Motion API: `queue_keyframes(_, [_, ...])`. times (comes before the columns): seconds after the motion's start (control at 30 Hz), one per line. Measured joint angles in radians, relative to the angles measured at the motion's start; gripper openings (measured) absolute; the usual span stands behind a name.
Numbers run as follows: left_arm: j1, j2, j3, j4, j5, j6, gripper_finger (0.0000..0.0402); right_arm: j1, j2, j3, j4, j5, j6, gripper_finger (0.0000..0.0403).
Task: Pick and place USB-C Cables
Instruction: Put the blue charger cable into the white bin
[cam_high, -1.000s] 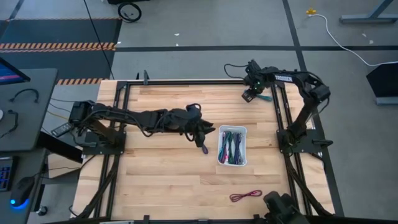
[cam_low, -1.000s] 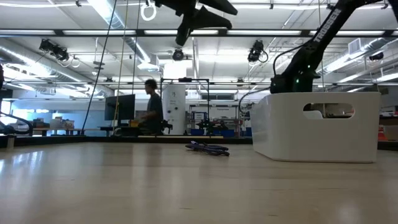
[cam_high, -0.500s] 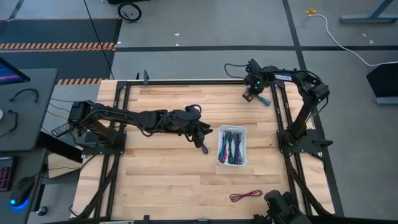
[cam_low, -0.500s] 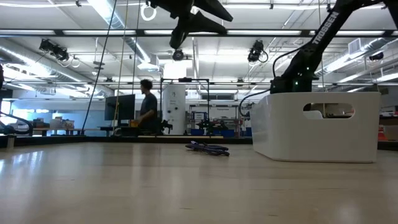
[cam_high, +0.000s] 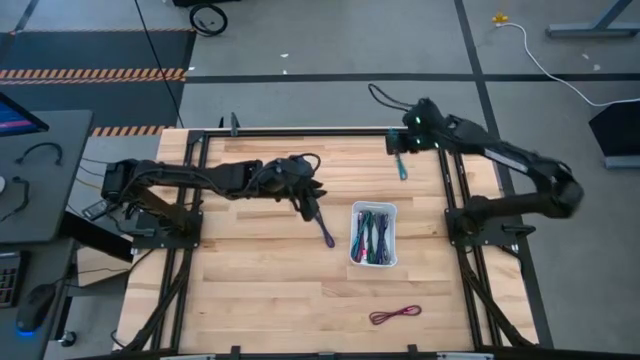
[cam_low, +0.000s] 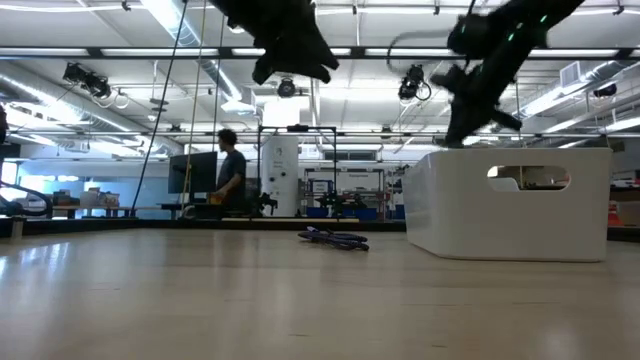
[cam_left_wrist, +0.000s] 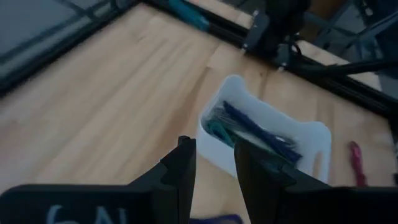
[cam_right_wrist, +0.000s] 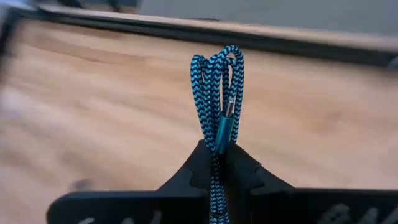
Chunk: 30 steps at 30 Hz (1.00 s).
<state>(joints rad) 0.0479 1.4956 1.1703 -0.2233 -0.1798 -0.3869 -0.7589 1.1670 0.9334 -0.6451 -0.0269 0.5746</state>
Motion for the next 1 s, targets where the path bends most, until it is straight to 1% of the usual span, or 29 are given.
queue_keyframes(0.07, [0.014,-0.008,0.000,-0.035,0.000,0.034,0.0116,0.107,-0.087,-0.016,-0.007,0.037,0.151,0.0019])
queue_keyframes(0.1, [0.020,-0.012,0.000,-0.051,0.000,0.056,0.0116,0.171,-0.122,-0.023,-0.001,0.072,0.233,0.0019])
queue_keyframes(0.2, [0.037,-0.013,0.001,-0.077,0.000,0.109,0.0116,0.386,-0.205,-0.037,-0.001,0.204,0.476,0.0019])
queue_keyframes(0.27, [0.045,-0.011,0.000,-0.097,0.000,0.136,0.0116,0.541,-0.229,-0.039,0.007,0.307,0.631,0.0019])
queue_keyframes(0.33, [0.052,-0.012,0.000,-0.110,0.001,0.159,0.0116,0.687,-0.228,-0.040,0.010,0.420,0.769,0.0019])
queue_keyframes(0.4, [0.056,-0.012,0.000,-0.129,0.001,0.188,0.0116,0.828,-0.200,-0.040,0.026,0.534,0.897,0.0018])
queue_keyframes(0.47, [0.056,-0.012,0.000,-0.134,0.000,0.219,0.0116,0.940,-0.149,-0.040,0.023,0.607,1.020,0.0018])
queue_keyframes(0.53, [0.056,-0.018,0.000,-0.151,0.001,0.245,0.0116,1.022,-0.086,-0.040,0.014,0.652,1.128,0.0018])
queue_keyframes(0.63, [0.049,-0.032,0.000,-0.154,0.026,0.272,0.0116,1.085,0.019,-0.040,-0.028,0.674,1.282,0.0018])
queue_keyframes(0.73, [0.042,-0.048,0.002,-0.149,0.095,0.295,0.0117,1.093,0.111,-0.040,-0.069,0.643,1.392,0.0018])
queue_keyframes(0.8, [0.037,-0.067,0.000,-0.173,0.121,0.302,0.0117,1.085,0.165,-0.040,-0.072,0.600,1.419,0.0018])
queue_keyframes(0.83, [0.032,-0.070,0.001,-0.156,0.128,0.303,0.0117,1.080,0.188,-0.040,-0.072,0.575,1.422,0.0018])
queue_keyframes(1.0, [0.019,-0.087,0.001,-0.158,0.131,0.305,0.0117,1.044,0.284,-0.040,-0.075,0.480,1.423,0.0024])
